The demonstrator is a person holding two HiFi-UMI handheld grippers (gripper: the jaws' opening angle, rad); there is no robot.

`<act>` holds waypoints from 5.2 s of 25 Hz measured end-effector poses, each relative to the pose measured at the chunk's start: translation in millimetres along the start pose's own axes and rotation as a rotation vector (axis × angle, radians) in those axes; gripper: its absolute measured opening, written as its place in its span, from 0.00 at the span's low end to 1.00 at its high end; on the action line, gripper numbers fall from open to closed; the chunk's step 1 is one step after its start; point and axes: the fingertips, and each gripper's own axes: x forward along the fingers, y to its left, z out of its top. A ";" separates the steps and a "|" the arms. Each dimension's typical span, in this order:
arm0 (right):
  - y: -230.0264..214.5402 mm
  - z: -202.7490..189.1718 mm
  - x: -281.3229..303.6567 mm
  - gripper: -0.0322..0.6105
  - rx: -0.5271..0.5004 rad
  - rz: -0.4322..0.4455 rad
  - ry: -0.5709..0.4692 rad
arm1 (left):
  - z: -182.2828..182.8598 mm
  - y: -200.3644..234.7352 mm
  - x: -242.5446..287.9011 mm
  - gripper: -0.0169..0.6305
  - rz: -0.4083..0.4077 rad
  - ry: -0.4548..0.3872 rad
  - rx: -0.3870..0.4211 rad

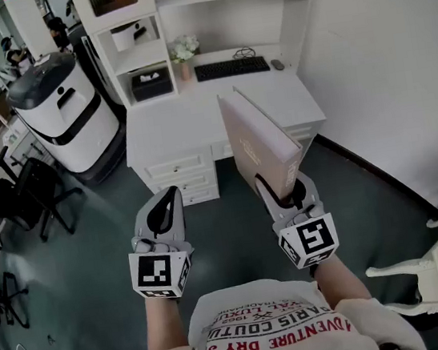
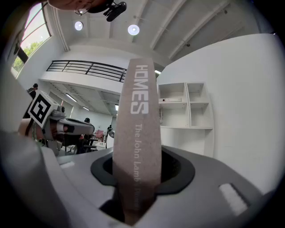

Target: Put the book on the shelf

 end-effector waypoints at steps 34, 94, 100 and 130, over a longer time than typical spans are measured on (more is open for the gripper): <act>-119.0 -33.1 201.1 0.32 0.058 0.050 -0.020 | -23.3 92.8 187.2 0.03 0.109 -0.007 -0.039; -267.2 194.2 710.7 0.32 -0.233 -0.181 -0.189 | 37.4 329.3 480.9 0.03 -0.059 -0.156 0.076; -269.3 193.5 739.9 0.32 -0.297 -0.176 -0.178 | 47.2 338.1 507.0 0.03 -0.046 -0.161 0.090; -291.7 174.4 842.5 0.46 -0.276 -0.027 -0.062 | 26.9 379.0 579.7 0.04 0.012 -0.134 0.051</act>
